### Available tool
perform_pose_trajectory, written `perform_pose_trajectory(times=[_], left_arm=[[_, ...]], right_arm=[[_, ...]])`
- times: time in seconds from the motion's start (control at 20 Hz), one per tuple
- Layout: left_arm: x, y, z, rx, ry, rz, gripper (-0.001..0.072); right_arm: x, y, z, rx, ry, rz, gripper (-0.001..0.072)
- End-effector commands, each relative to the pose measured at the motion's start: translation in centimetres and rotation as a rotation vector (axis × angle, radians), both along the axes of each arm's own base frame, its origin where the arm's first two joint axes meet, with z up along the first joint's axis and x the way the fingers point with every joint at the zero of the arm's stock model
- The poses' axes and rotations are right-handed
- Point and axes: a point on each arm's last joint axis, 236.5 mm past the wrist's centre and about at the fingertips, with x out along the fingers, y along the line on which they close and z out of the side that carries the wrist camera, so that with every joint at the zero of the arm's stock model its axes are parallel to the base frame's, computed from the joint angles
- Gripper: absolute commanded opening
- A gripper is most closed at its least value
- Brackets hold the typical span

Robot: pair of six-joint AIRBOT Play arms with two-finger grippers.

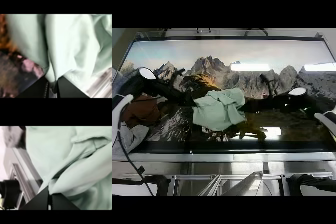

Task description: Fold the shirts.

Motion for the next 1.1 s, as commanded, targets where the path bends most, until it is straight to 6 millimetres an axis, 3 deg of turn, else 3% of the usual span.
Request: perform_pose_trajectory(times=[0.0, 0.1, 0.25, 0.3, 0.35, 0.4, 0.5, 0.65, 0.75, 0.9, 0.95, 1.0, 1.05], left_arm=[[0.0, -0.5, 10.9, -0.118, -0.193, -0.017, 0.0022], [-0.1, 0.0, 17.7, -0.154, -0.364, 0.007, 0.0022], [-2.4, -0.5, 26.4, -0.22, -0.582, 0.014, 0.0022], [-3.4, -0.5, 28.1, -0.211, -0.639, 0.011, 0.0022], [-3.9, 0.0, 29.1, -0.171, -0.693, 0.024, 0.0022], [-4.4, 0.6, 29.6, -0.135, -0.724, 0.043, 0.0022], [-6.2, 0.6, 30.1, -0.129, -0.74, 0.059, 0.0023], [-8.6, -0.5, 28.1, -0.145, -0.698, 0.037, 0.0024], [-9.4, -1.3, 25.0, -0.155, -0.612, 0.019, 0.0024], [-9.5, -2.1, 18.4, -0.155, -0.432, 0.015, 0.0023], [-9.3, -2.2, 15.9, -0.152, -0.362, 0.018, 0.0022], [-8.9, -1.9, 13.3, -0.14, -0.296, 0.036, 0.0032], [-8.4, -1.1, 11.0, -0.107, -0.243, 0.053, 0.0264]], right_arm=[[2.7, -2.5, 10.0, 0.073, -0.179, -0.08, 0.0015], [2.9, -4.0, 15.7, 0.117, -0.292, -0.136, 0.0015], [0.0, -4.0, 23.5, 0.225, -0.453, -0.152, 0.0015], [-0.9, -4.1, 25.1, 0.223, -0.504, -0.165, 0.0015], [-0.5, -4.9, 25.8, 0.179, -0.559, -0.219, 0.0015], [-0.1, -6.0, 26.1, 0.13, -0.593, -0.275, 0.0015], [-1.6, -6.2, 27.9, 0.138, -0.638, -0.279, 0.0015], [-3.7, -5.1, 27.6, 0.135, -0.635, -0.198, 0.0016], [-3.0, -4.8, 25.3, 0.087, -0.593, -0.176, 0.0017], [-1.2, -3.7, 19.6, 0.052, -0.426, -0.131, 0.0025], [-0.3, -3.4, 17.1, 0.03, -0.366, -0.118, 0.0097], [0.8, -3.5, 14.6, 0.002, -0.314, -0.115, 0.0377], [1.8, -3.9, 12.4, -0.015, -0.258, -0.119, 0.0487]])
